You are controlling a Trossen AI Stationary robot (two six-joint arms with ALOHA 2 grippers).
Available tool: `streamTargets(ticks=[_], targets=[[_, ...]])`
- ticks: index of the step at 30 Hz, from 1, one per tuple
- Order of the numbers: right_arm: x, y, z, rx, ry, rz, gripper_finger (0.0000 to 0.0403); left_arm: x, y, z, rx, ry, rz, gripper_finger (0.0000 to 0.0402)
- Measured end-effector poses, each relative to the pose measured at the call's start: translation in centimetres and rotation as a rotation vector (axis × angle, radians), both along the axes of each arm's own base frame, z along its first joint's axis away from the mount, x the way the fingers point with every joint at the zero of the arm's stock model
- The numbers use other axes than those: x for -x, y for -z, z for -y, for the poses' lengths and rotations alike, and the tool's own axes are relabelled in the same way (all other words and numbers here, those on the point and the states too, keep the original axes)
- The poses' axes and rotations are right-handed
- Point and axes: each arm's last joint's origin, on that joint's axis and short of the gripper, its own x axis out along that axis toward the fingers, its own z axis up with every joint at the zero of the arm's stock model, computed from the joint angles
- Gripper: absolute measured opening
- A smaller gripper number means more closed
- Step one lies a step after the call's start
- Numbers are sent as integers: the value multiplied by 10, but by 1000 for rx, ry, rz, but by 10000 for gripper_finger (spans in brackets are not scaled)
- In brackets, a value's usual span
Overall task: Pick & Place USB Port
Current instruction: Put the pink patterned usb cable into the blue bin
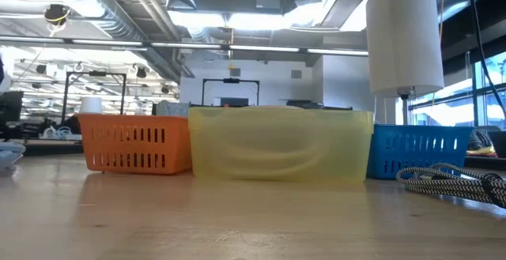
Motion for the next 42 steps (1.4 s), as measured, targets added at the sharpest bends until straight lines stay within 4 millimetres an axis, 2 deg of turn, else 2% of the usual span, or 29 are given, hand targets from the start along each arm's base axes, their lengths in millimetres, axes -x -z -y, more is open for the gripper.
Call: streamTargets(ticks=[8, 14, 18, 25, 30, 34, 42], targets=[[-15, -14, -2, -3, -127, 160, 139, -29, -2, -56, -52, 128, 180, 12], [-23, -25, -3, 26, -183, 278, 139, -57, 10, -85, -45, 226, 325, 12], [-25, -30, -4, 32, -209, 328, 139, -73, 15, -102, -24, 247, 328, 12], [-38, -30, -7, -18, -291, 367, 139, -100, -3, -121, -77, 331, 365, 12], [-46, -27, -9, -42, -326, 360, 139, -110, -18, -139, -124, 334, 371, 12], [-54, -28, -12, -34, -344, 390, 139, -117, -16, -151, -115, 336, 339, 12], [-64, -26, -12, 3, -370, 381, 136, -125, -20, -151, -123, 381, 352, 12]])
